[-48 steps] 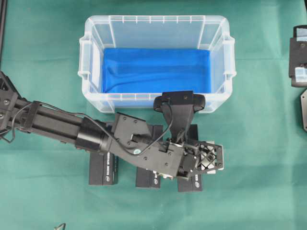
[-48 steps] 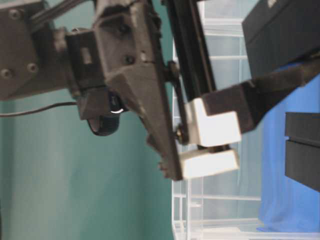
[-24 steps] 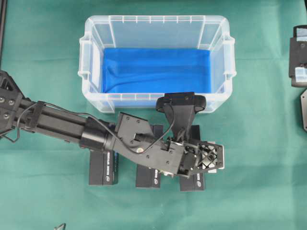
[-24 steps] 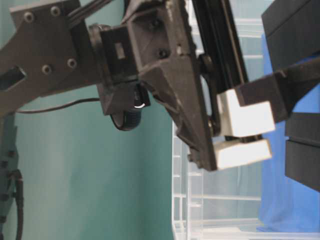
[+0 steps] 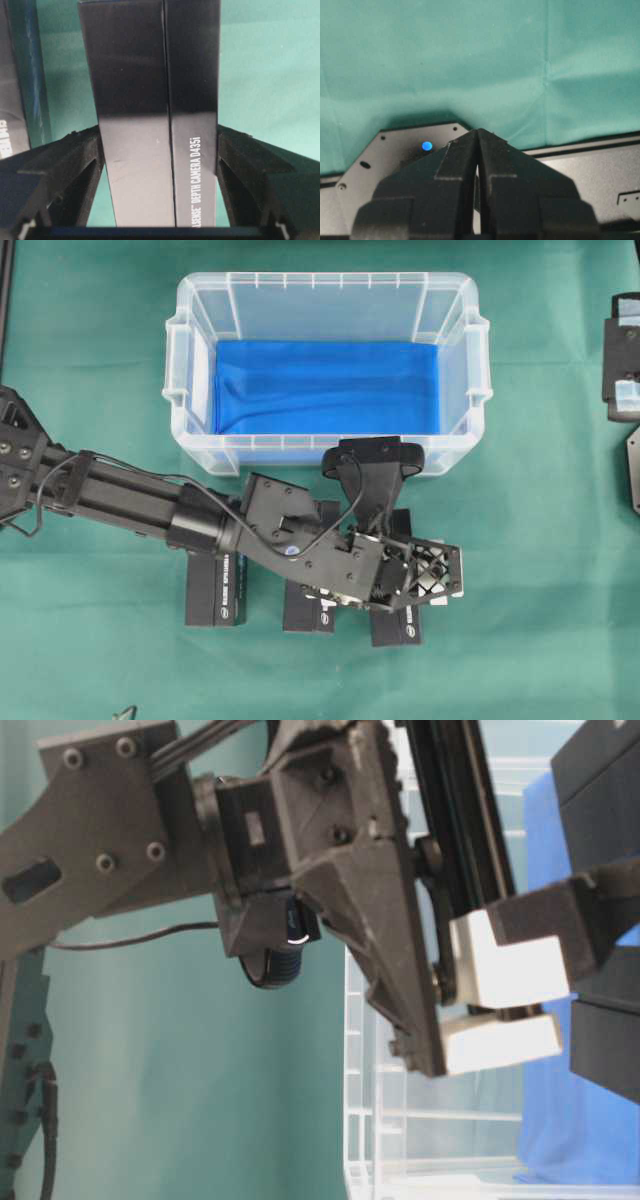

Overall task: Take the box out of the case with the left arm.
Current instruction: 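Lower the box onto the cloth and open the left gripper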

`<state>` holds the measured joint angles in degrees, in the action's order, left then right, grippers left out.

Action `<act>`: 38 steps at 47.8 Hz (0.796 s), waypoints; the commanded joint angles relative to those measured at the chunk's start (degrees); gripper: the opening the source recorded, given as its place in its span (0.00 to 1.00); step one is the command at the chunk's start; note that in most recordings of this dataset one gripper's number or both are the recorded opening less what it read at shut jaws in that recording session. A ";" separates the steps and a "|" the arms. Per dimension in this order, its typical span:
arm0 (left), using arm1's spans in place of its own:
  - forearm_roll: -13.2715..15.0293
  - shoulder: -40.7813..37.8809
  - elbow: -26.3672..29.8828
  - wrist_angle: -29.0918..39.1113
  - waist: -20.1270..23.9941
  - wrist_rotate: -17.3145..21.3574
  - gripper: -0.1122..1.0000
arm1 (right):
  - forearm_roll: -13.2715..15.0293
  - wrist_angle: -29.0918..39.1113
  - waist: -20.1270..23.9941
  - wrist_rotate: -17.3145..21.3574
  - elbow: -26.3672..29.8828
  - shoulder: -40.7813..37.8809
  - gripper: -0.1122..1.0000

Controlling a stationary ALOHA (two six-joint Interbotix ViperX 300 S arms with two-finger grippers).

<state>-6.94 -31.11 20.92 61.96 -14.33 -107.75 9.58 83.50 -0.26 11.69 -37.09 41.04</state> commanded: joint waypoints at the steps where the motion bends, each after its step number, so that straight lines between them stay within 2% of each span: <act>1: 0.18 1.85 0.79 -0.35 0.09 0.09 0.68 | 0.00 -0.18 -0.09 0.00 0.53 0.09 0.10; 18: 0.35 1.85 0.70 -0.53 0.09 1.41 0.68 | 0.00 0.00 -0.09 0.00 0.53 0.00 0.10; 23: 0.35 1.93 0.70 -0.26 -0.09 1.41 0.86 | 0.00 0.00 -0.09 0.00 0.53 0.09 0.10; 25: 0.35 1.93 0.70 -0.26 -0.09 1.41 0.89 | 0.00 0.00 -0.09 0.00 0.53 0.09 0.10; 38: 0.35 2.11 0.53 -0.18 -0.09 1.41 0.85 | 0.00 0.09 -0.09 0.09 0.53 0.09 0.10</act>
<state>-6.59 -31.11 20.92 61.79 -14.33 -106.44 9.58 83.50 -0.26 11.69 -37.09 41.04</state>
